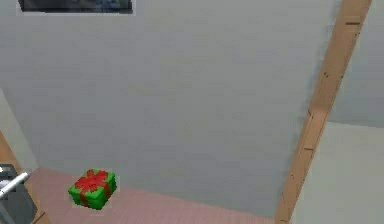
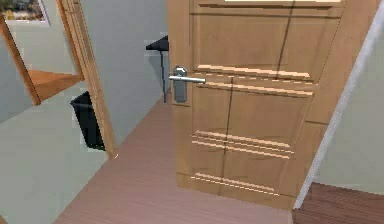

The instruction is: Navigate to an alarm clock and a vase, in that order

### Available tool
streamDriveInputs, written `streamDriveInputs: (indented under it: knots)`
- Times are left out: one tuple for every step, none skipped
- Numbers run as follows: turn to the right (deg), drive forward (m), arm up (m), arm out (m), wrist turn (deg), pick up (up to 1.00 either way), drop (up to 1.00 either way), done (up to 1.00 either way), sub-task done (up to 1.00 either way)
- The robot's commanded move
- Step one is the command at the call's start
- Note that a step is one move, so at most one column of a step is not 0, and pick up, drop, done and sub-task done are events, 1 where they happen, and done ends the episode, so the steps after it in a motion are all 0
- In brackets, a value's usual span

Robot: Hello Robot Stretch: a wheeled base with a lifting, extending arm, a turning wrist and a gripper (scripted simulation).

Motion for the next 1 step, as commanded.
streamDriveInputs:
  knots:
    - [-6.0,0.0,0.0,0.0,0.0,0.0,0.0,0.0,0.0]
